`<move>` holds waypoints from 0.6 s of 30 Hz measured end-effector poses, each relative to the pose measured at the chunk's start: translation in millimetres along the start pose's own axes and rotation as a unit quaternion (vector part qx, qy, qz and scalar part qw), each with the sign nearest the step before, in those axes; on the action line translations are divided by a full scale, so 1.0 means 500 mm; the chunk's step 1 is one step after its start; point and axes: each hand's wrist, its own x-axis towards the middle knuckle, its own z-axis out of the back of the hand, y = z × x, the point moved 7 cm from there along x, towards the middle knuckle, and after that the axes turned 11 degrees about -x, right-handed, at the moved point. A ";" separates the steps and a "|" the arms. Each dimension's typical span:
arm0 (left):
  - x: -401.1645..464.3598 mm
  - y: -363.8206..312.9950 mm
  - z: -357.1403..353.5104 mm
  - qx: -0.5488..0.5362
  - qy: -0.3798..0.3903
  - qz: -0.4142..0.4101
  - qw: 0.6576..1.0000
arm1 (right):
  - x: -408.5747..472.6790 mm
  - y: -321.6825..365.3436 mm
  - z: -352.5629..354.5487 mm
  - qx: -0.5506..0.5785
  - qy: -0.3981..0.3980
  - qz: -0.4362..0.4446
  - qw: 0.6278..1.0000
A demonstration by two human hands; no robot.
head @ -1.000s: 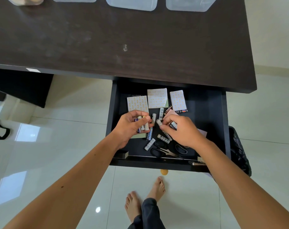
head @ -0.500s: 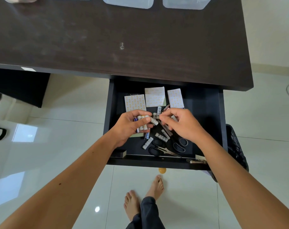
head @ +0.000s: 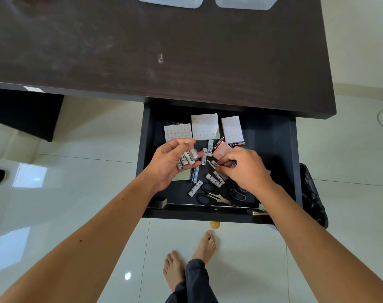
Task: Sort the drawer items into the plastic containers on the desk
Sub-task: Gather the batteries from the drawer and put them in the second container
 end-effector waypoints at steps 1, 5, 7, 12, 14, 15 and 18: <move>0.002 0.001 0.001 -0.005 -0.008 0.002 1.000 | -0.001 0.003 -0.001 -0.011 -0.002 0.006 1.000; 0.004 0.004 0.008 0.018 -0.014 0.009 1.000 | 0.001 0.007 -0.009 -0.026 0.011 0.015 0.999; 0.005 0.007 0.009 0.039 -0.011 0.018 0.999 | 0.002 0.003 -0.003 0.008 0.013 0.006 1.000; 0.010 0.012 0.003 0.104 -0.007 0.013 0.994 | -0.015 -0.042 0.020 0.269 0.056 -0.097 0.957; 0.012 0.013 -0.003 0.168 -0.006 -0.003 0.986 | -0.022 -0.048 0.028 0.386 0.067 -0.102 0.914; 0.013 0.014 -0.006 0.187 -0.005 -0.006 0.982 | -0.023 -0.052 0.035 0.427 0.064 -0.096 0.897; 0.017 0.020 -0.014 0.197 -0.006 0.000 0.980 | -0.024 -0.068 0.051 0.499 0.051 -0.102 0.859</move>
